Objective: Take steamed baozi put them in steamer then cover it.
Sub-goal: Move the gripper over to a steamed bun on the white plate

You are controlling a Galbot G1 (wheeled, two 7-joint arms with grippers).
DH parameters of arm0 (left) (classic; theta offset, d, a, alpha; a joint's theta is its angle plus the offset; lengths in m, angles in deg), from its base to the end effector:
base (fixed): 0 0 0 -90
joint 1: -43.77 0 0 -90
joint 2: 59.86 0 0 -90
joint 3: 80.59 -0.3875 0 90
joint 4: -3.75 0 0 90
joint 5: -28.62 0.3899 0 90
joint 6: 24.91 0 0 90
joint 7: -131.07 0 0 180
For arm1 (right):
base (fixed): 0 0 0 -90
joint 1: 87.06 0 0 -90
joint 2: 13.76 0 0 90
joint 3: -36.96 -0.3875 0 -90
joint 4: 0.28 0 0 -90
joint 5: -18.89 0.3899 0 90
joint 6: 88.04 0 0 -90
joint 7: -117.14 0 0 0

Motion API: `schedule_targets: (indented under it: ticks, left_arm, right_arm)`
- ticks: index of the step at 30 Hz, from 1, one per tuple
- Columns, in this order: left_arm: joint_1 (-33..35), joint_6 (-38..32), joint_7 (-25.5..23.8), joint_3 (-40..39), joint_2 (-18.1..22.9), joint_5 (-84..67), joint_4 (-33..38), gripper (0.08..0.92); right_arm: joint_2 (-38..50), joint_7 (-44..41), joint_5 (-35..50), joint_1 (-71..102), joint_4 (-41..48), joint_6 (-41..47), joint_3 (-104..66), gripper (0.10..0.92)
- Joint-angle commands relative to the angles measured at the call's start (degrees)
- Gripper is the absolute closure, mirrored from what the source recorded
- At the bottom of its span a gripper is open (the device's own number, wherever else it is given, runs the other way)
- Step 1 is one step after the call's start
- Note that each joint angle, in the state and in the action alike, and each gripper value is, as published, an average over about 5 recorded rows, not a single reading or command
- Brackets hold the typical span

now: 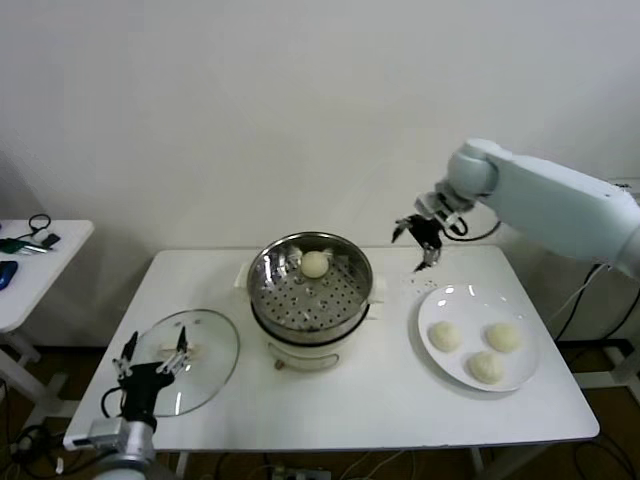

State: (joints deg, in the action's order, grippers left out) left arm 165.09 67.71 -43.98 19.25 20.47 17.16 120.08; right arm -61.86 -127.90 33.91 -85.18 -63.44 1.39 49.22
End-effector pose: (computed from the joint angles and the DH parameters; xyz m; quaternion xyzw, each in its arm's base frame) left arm 0.1894 0.0949 -0.3511 0.0812 -0.9951 -0.0166 0.0545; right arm 0.6437 -0.1233 -0.0950 0.5737 -0.5075 0.5606 0.3148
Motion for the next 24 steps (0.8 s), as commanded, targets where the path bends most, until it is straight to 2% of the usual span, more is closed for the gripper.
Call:
schedule_targets:
  ticks: [1, 24]
  left_arm:
    - [0.08, 0.07, -0.1, 0.53, -0.77, -0.06, -0.17, 0.177]
    - [-0.47, -0.87, 0.11, 0.26, -0.5, 2.21, -3.24, 0.177]
  right_arm:
    - [7.45, 0.03, 3.8, 8.27, -1.01, 9.42, 0.45, 0.203]
    - [1.46, 2.55, -6.37, 22.3, 8.24, 8.75, -11.9, 0.203]
